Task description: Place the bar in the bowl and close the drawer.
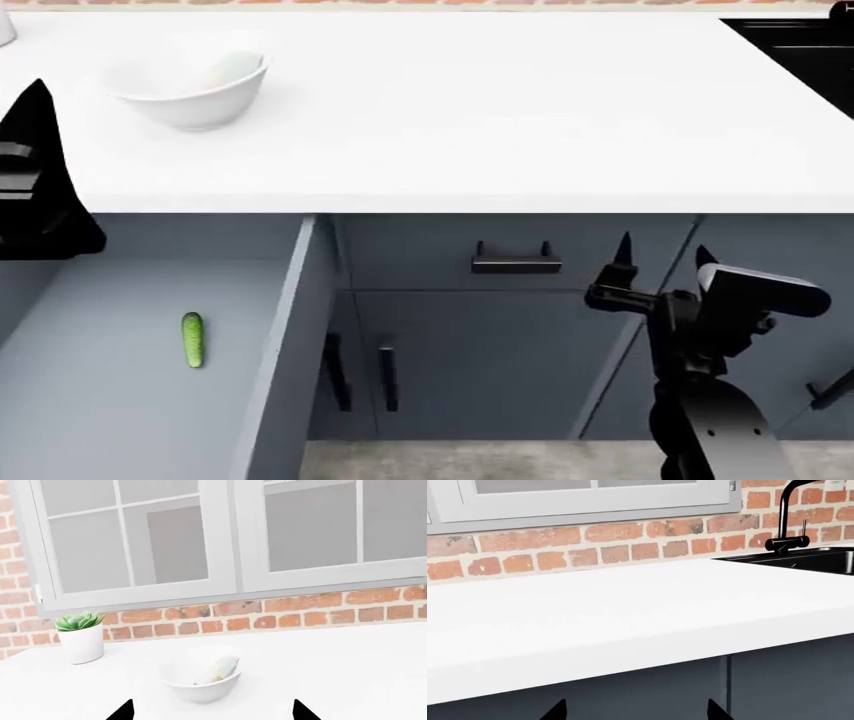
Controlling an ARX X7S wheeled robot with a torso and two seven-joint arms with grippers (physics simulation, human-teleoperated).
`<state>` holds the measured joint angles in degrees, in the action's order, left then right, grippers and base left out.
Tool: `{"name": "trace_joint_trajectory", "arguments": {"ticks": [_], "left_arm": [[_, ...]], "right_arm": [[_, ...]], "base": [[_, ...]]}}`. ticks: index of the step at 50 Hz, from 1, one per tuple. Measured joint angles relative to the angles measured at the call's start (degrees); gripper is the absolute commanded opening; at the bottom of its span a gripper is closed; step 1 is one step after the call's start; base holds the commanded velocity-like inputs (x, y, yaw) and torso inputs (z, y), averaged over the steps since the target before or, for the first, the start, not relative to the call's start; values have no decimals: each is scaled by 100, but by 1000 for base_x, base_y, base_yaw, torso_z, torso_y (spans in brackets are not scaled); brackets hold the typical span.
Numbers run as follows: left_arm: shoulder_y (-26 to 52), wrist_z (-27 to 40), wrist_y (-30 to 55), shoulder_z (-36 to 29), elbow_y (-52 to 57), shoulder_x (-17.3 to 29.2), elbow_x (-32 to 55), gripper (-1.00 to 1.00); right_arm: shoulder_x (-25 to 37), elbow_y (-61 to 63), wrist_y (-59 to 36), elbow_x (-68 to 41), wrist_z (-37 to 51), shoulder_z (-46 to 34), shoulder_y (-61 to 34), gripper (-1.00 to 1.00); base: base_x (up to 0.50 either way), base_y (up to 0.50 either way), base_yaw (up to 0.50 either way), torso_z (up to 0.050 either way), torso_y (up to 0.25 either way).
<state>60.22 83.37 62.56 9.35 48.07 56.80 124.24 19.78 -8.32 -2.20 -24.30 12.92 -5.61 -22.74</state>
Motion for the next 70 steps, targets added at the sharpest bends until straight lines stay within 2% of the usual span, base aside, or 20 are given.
{"name": "trace_joint_trajectory", "arguments": {"ticks": [40,70], "left_arm": [[-24,-88,-284,-228,134,191,-137,100],[-749,-233,-416,169,413,148,-230,100]], "right_arm": [[2,-121,134,-74,-62,-10,28,100],[2,-184,172,-140,-135,-60,30,100]], "base": [[0,-242,0,0,0],[0,-243,0,0,0]]}}
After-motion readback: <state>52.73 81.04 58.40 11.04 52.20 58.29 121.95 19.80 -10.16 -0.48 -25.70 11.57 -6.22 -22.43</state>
